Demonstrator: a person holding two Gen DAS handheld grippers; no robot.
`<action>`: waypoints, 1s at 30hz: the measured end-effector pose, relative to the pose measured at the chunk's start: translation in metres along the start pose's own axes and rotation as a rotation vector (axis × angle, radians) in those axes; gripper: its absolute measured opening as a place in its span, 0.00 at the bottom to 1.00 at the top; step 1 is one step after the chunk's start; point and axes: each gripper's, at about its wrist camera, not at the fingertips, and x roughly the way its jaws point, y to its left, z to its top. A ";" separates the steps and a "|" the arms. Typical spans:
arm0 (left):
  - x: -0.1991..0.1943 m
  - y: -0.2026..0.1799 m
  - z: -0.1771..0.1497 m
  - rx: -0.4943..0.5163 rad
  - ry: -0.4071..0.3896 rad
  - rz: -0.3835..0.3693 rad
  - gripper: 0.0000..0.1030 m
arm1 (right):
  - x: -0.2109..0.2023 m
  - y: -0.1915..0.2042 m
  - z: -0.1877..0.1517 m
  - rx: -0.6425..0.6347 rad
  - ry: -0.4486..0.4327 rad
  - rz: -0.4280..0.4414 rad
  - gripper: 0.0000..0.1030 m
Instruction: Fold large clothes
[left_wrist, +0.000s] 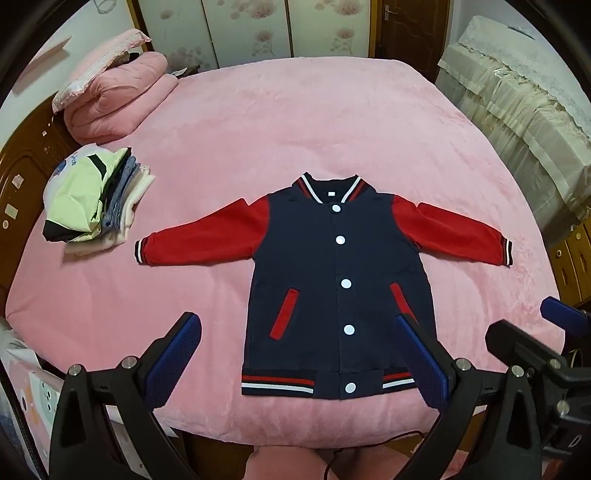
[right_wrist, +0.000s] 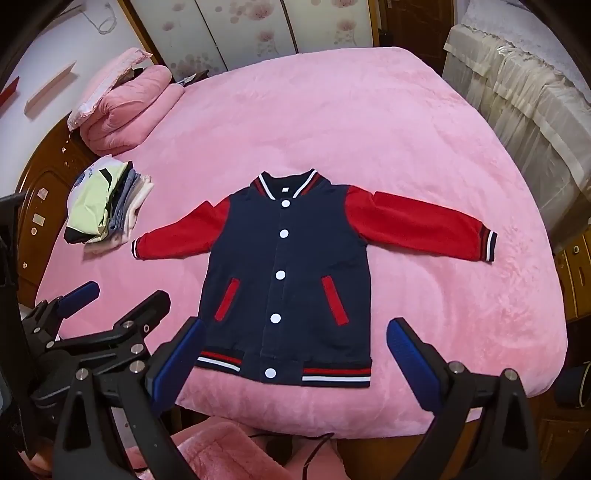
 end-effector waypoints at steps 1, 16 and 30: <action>-0.001 -0.001 0.000 0.025 -0.027 0.059 0.99 | -0.001 -0.015 -0.003 0.015 0.010 0.003 0.96; -0.017 0.007 -0.012 -0.031 -0.061 0.047 0.99 | -0.006 -0.005 -0.007 -0.047 0.001 -0.002 0.96; -0.021 0.007 -0.028 -0.060 -0.066 0.031 0.99 | -0.014 -0.004 -0.019 -0.083 -0.002 -0.030 0.96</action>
